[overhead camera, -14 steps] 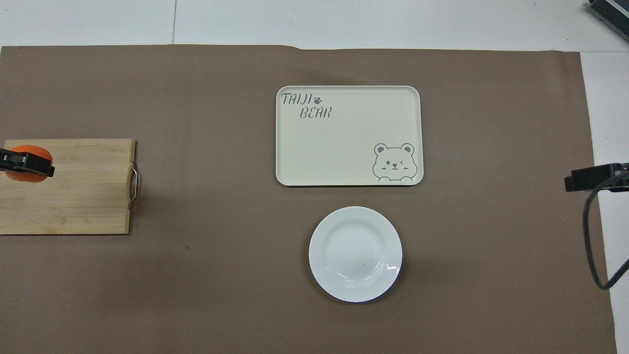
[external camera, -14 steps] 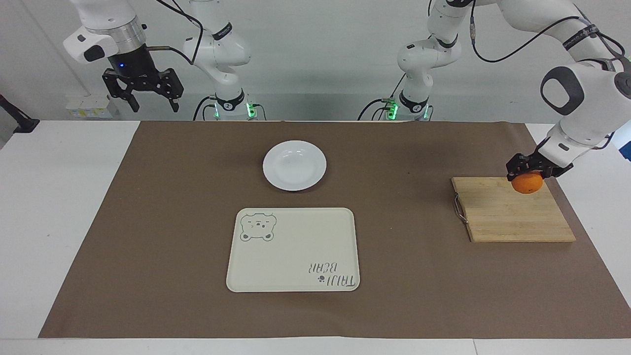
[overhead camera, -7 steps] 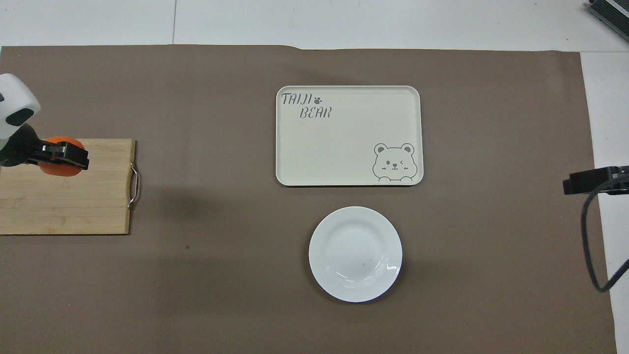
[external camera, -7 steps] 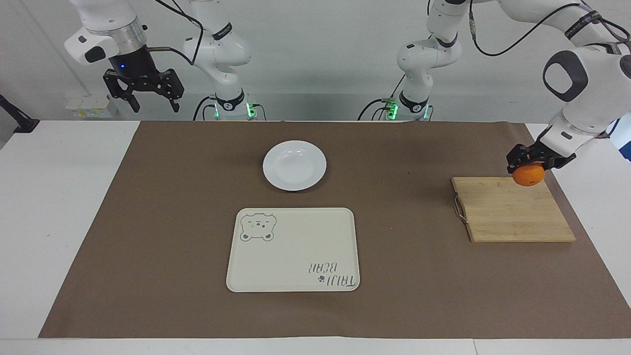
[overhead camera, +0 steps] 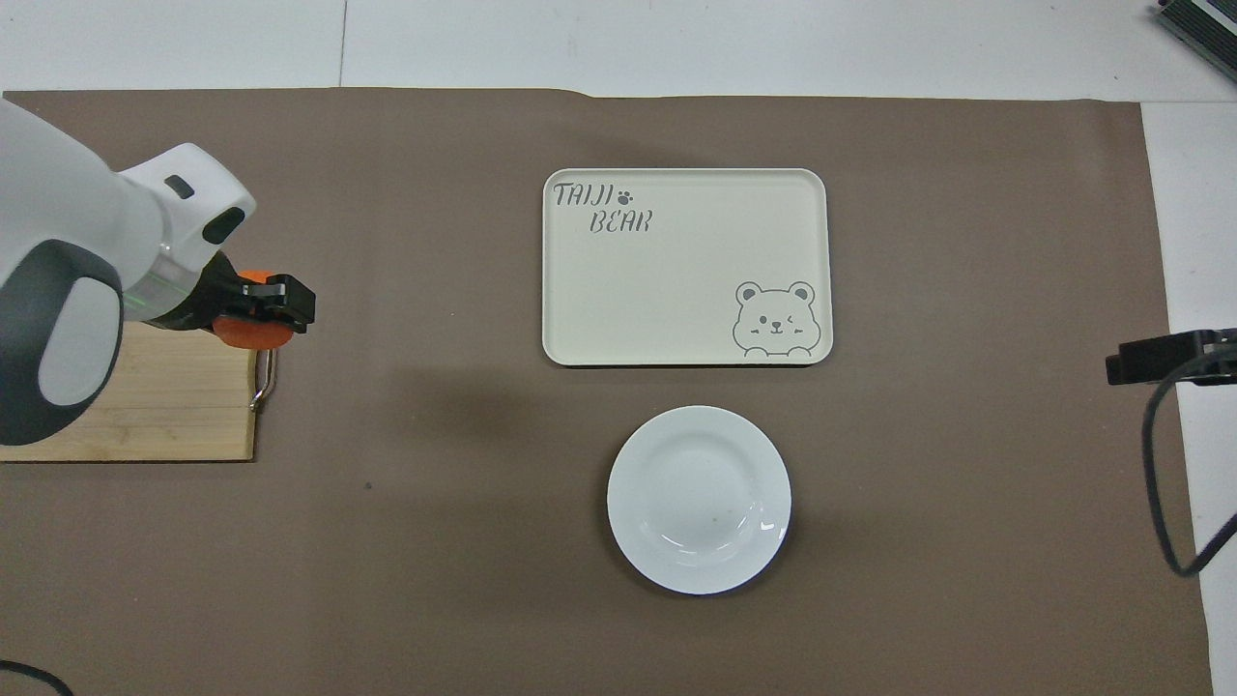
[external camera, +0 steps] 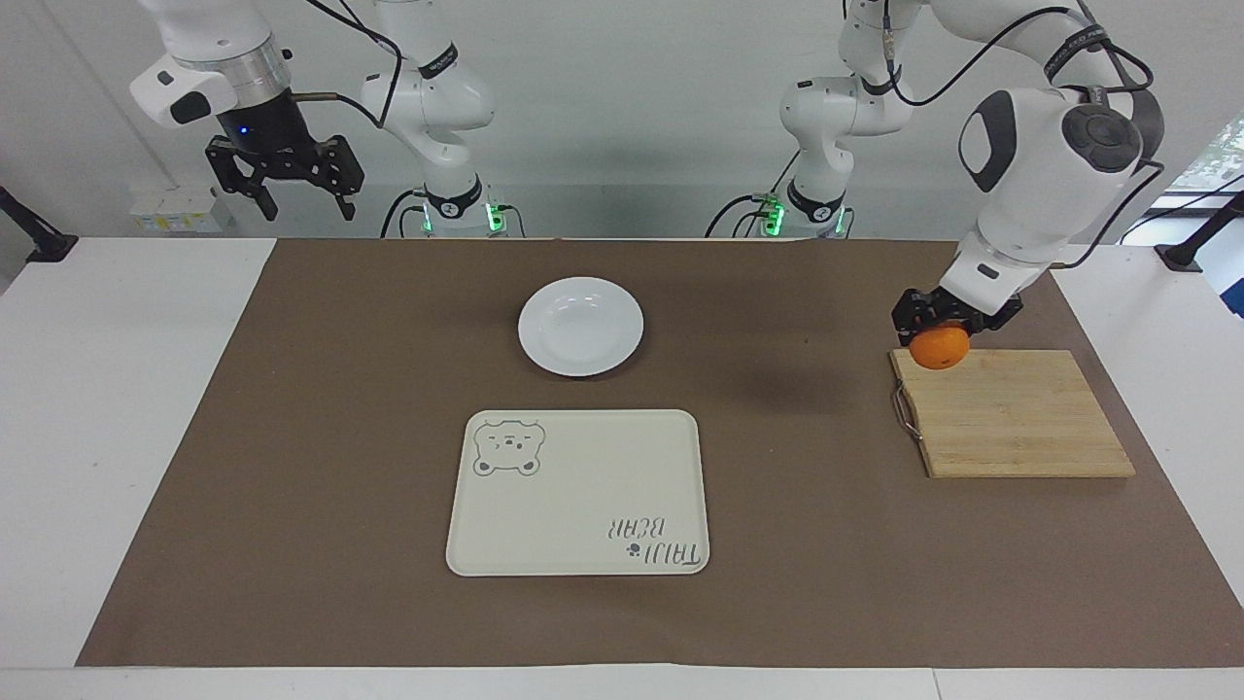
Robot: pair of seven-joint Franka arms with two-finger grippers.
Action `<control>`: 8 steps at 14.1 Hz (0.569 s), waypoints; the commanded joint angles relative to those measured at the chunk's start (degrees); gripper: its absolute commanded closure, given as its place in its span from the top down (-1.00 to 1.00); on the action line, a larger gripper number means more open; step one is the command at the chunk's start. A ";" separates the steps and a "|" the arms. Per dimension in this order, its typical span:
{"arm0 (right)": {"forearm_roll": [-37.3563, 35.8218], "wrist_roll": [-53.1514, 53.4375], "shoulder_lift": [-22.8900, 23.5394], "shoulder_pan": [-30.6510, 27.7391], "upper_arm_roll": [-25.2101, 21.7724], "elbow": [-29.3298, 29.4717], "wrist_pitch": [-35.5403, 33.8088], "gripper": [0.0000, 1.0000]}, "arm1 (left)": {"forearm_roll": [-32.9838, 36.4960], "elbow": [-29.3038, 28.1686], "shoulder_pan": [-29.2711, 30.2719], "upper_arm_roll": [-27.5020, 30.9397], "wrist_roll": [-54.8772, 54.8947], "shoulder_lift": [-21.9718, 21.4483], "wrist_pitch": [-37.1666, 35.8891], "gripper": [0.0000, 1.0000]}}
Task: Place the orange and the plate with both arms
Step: 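Carry the orange with the left gripper over the white plate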
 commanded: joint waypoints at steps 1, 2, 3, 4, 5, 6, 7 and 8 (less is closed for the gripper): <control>3.27 0.40 -1.52 -1.01 0.01 -2.30 -0.05 1.00 | -0.09 -0.09 -5.82 0.74 -8.11 -0.80 0.26 -1.00; 3.62 0.40 -1.69 -1.01 -0.16 -2.65 0.03 1.00 | -0.87 -0.09 -7.67 0.74 -10.92 -1.06 0.70 -1.00; 3.71 0.49 -1.96 -1.01 -0.17 -2.92 0.04 1.00 | -1.40 -0.26 -9.60 0.74 -13.39 -1.15 1.31 -1.00; 4.32 0.40 -2.13 -1.01 -0.25 -3.62 0.04 1.00 | -1.49 -0.44 -11.54 0.74 -15.67 -1.33 1.75 -1.00; 5.63 0.49 -2.31 -1.10 -0.43 -3.80 0.04 1.00 | -1.67 -0.44 -13.47 0.74 -18.22 -1.24 2.36 -1.00; 5.99 0.49 -2.31 -1.10 -0.60 -4.06 0.04 1.00 | -2.11 -0.53 -15.40 0.74 -20.68 -0.89 3.07 -1.00; 6.78 0.49 -2.48 -1.28 -0.69 -4.32 0.12 1.00 | -2.11 -0.70 -17.51 0.74 -22.71 -0.63 3.86 -1.00; 8.96 0.40 -2.57 -1.97 -0.95 -4.59 0.65 1.00 | -2.11 -0.79 -19.36 0.74 -25.08 -0.28 4.39 -1.00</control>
